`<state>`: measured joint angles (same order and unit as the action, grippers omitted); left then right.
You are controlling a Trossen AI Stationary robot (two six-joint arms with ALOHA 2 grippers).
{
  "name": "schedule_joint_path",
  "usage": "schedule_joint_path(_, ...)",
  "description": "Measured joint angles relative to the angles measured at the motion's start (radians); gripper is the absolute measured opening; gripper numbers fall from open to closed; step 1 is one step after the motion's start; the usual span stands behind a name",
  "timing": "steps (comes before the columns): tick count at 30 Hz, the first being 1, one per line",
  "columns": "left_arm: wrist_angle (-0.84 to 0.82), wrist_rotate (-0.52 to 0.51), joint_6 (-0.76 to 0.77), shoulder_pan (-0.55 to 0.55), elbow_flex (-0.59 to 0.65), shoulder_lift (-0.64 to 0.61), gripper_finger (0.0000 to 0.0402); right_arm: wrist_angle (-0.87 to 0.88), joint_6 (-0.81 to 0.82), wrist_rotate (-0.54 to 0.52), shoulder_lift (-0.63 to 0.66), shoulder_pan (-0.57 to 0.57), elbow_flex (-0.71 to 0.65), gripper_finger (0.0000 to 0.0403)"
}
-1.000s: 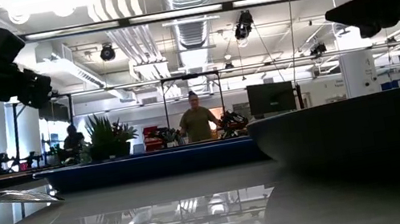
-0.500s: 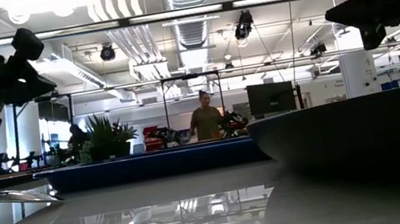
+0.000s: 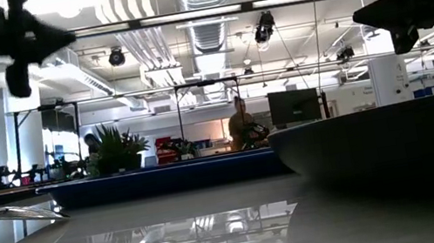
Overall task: Pick and place plate/cup/fork/spoon on tray
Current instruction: Put the black plate on the blue tray
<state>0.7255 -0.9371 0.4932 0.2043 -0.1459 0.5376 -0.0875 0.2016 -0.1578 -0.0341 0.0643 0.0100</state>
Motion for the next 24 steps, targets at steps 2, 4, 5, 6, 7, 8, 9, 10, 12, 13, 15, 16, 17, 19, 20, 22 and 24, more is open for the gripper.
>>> schedule_joint_path(2, 0.0, 0.046, -0.026, 0.0, -0.064, 0.061, 0.0011, 0.0, 0.0, -0.001, 0.0, 0.0, 0.0, 0.0009)
schedule_joint_path(4, 0.003, 0.07, -0.053, 0.0, -0.131, 0.141, 0.0011, 0.0, 0.0, -0.001, 0.0, 0.0, 0.0, 0.0009)
schedule_joint_path(5, 0.0, 0.076, -0.067, 0.0, -0.163, 0.181, 0.0011, 0.0, 0.0, -0.001, 0.0, 0.0, 0.0, 0.0009)
schedule_joint_path(6, 0.0, 0.082, -0.082, 0.0, -0.196, 0.223, 0.0011, 0.001, 0.005, -0.001, 0.0, 0.0, 0.0, 0.0009)
schedule_joint_path(7, 0.001, 0.091, -0.091, 0.0, -0.229, 0.264, 0.0011, 0.003, 0.008, -0.001, 0.0, 0.0, 0.0, 0.0009)
schedule_joint_path(8, 0.003, 0.094, -0.104, 0.0, -0.259, 0.303, 0.0011, 0.006, 0.008, 0.0, 0.0, 0.0, 0.0, 0.0009)
schedule_joint_path(9, -0.001, 0.096, -0.109, 0.0, -0.288, 0.339, 0.0011, 0.01, 0.009, 0.001, 0.0, -0.001, 0.0, 0.0009)
schedule_joint_path(10, -0.009, 0.1, -0.11, 0.001, -0.313, 0.376, 0.0011, 0.02, 0.014, 0.002, 0.0, -0.001, 0.0, 0.0009)
schedule_joint_path(12, -0.008, 0.115, -0.109, 0.002, -0.363, 0.437, 0.0011, 0.039, 0.042, 0.002, -0.001, -0.001, 0.0, 0.0009)
schedule_joint_path(13, 0.002, 0.129, -0.108, 0.002, -0.387, 0.461, 0.0011, 0.039, 0.054, 0.002, -0.002, -0.001, 0.0, 0.0009)
schedule_joint_path(15, 0.003, 0.173, -0.106, 0.002, -0.422, 0.503, 0.0011, 0.039, 0.081, 0.002, -0.002, -0.001, 0.0, 0.0009)
schedule_joint_path(16, -0.001, 0.209, -0.106, 0.002, -0.441, 0.525, 0.0011, 0.039, 0.092, 0.003, -0.001, -0.001, 0.0, 0.0009)
schedule_joint_path(17, -0.003, 0.249, -0.094, 0.002, -0.454, 0.543, 0.0011, 0.039, 0.095, 0.003, 0.0, -0.001, 0.001, 0.0009)
schedule_joint_path(19, -0.005, 0.328, -0.045, 0.002, -0.482, 0.572, 0.0011, 0.04, 0.095, 0.005, -0.001, -0.001, 0.005, 0.0009)
schedule_joint_path(20, -0.002, 0.365, -0.025, 0.002, -0.499, 0.588, 0.0011, 0.045, 0.094, 0.007, -0.001, -0.001, 0.009, 0.0009)
schedule_joint_path(22, -0.008, 0.407, -0.002, 0.006, -0.532, 0.625, 0.0011, 0.041, 0.094, 0.027, -0.001, -0.001, 0.021, 0.0009)
schedule_joint_path(24, -0.018, 0.416, 0.002, 0.016, -0.566, 0.673, 0.0011, 0.037, 0.093, 0.054, 0.0, -0.001, 0.03, 0.0009)
